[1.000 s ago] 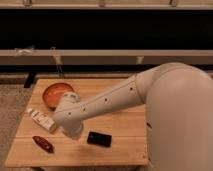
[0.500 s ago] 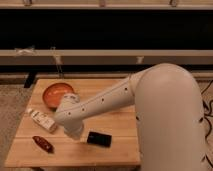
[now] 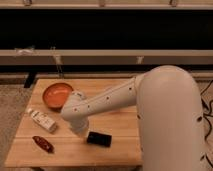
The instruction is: Push the eraser across the table
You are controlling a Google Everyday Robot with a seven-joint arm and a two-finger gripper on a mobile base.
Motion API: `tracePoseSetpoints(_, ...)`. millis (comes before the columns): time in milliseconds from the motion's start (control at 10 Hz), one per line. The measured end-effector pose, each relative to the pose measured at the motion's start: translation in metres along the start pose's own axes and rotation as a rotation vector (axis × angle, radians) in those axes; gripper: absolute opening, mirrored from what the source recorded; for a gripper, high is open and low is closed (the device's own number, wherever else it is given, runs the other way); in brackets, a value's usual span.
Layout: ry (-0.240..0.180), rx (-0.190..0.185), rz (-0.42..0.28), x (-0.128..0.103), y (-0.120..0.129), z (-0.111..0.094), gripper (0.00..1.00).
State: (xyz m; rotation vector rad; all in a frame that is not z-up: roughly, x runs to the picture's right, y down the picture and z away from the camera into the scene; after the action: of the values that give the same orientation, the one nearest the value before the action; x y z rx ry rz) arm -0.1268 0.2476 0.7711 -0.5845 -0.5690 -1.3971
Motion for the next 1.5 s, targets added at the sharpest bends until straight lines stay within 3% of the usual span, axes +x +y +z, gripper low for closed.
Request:
tracePoseSetpoints(700, -0.011, -0.032, 0.03, 0.006, 0.017, 0.018, 0.0)
tracePoseSetpoints(1500, -0.032, -0.035, 0.196, 0.026, 0.082, 0.023, 0.0)
